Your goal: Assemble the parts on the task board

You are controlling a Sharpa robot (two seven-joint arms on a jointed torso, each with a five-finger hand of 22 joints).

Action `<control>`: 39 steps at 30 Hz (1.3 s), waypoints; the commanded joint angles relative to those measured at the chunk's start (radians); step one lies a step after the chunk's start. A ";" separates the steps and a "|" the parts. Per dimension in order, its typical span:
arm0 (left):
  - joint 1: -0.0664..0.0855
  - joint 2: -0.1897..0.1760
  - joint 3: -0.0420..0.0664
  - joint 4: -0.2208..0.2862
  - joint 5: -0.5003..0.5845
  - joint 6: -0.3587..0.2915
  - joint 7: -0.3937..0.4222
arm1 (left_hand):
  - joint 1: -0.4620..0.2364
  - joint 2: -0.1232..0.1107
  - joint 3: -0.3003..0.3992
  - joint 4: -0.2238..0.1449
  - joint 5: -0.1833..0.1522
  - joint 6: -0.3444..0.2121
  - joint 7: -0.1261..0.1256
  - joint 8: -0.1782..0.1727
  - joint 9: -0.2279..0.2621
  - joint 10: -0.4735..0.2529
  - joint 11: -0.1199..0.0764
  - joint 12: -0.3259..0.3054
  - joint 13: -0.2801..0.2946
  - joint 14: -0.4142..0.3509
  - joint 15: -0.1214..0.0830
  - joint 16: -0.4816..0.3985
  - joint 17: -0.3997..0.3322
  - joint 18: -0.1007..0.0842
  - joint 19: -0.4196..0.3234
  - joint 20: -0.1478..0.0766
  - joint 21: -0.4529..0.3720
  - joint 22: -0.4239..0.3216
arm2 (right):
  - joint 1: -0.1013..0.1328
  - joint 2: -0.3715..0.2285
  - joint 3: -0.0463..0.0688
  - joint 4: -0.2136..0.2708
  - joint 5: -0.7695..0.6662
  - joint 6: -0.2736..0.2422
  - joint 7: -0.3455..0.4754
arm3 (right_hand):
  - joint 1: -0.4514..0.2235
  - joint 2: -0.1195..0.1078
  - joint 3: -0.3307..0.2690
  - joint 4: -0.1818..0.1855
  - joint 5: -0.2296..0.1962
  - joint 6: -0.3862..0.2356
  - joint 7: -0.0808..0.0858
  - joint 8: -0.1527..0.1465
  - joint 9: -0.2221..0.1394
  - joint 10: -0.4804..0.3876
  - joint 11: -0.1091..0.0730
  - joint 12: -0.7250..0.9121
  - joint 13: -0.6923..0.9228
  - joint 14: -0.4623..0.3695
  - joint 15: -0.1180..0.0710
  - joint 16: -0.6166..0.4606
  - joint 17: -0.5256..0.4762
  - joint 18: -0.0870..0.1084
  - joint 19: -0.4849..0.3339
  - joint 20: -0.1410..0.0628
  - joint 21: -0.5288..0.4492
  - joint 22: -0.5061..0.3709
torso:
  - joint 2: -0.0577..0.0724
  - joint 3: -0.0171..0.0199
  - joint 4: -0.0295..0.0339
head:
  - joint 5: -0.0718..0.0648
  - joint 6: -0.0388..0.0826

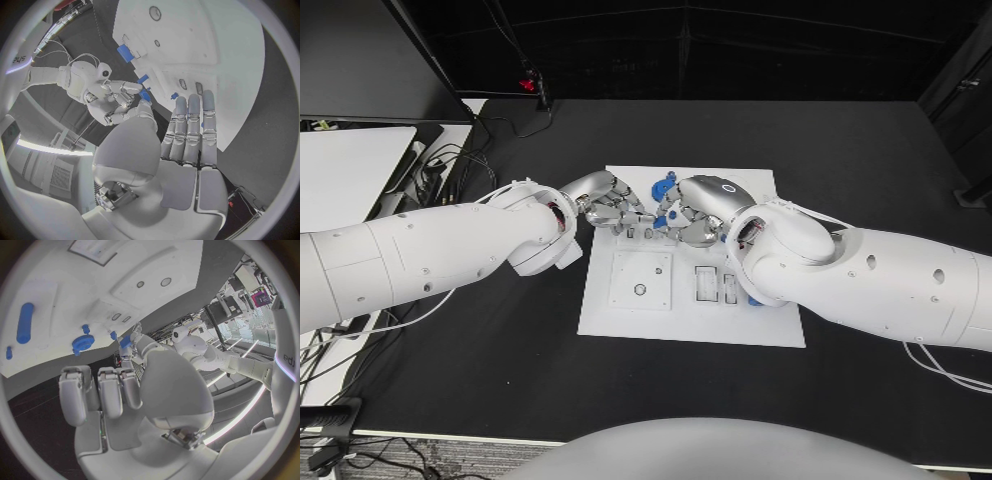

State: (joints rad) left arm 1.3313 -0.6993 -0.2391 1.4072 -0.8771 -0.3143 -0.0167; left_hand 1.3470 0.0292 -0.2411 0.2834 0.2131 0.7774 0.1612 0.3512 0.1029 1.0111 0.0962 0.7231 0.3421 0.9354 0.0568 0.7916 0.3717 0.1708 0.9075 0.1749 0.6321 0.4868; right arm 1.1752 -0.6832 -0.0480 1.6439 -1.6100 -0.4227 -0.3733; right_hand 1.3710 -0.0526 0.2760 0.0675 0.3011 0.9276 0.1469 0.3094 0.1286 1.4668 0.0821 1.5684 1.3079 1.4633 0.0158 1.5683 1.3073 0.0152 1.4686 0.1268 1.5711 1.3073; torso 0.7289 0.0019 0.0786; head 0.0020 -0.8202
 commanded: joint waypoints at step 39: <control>-0.001 0.017 0.001 -0.018 0.003 0.034 -0.023 | 0.030 0.003 0.010 0.005 0.027 -0.008 -0.002 0.004 0.002 -0.003 -0.003 -0.010 -0.004 0.003 0.001 -0.006 0.001 0.012 0.006 -0.001 -0.008 0.003 | 0.002 0.000 0.001 0.014 0.005 -0.041 0.019 | -0.008 -0.001 0.006 -0.008 -0.002 0.022 -0.001 -0.014 -0.001 0.104 -0.006 0.002 0.263 0.107 -0.006 0.002 0.264 -0.015 0.102 -0.006 0.000 0.263 | 0.000 -0.0003 0.0000 | -0.001 -0.007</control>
State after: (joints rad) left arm 1.3298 -0.6842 -0.2392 1.3883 -0.8770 -0.2921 -0.0314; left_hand 1.3694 0.0305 -0.2358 0.2888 0.2336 0.7774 0.1612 0.3510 0.1036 1.0110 0.0962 0.7191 0.3393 0.9354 0.0568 0.7916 0.3714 0.1709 0.9075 0.1749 0.6282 0.4878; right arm 1.1750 -0.6851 -0.0479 1.6539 -1.6067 -0.4459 -0.3649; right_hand 1.3710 -0.0526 0.2786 0.0648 0.2989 0.9439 0.1452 0.2921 0.1279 1.4668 0.0821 1.5684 1.3079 1.4633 0.0158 1.5683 1.3078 0.0153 1.4686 0.1269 1.5711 1.3074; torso 0.7290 0.0017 0.0782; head 0.0015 -0.8267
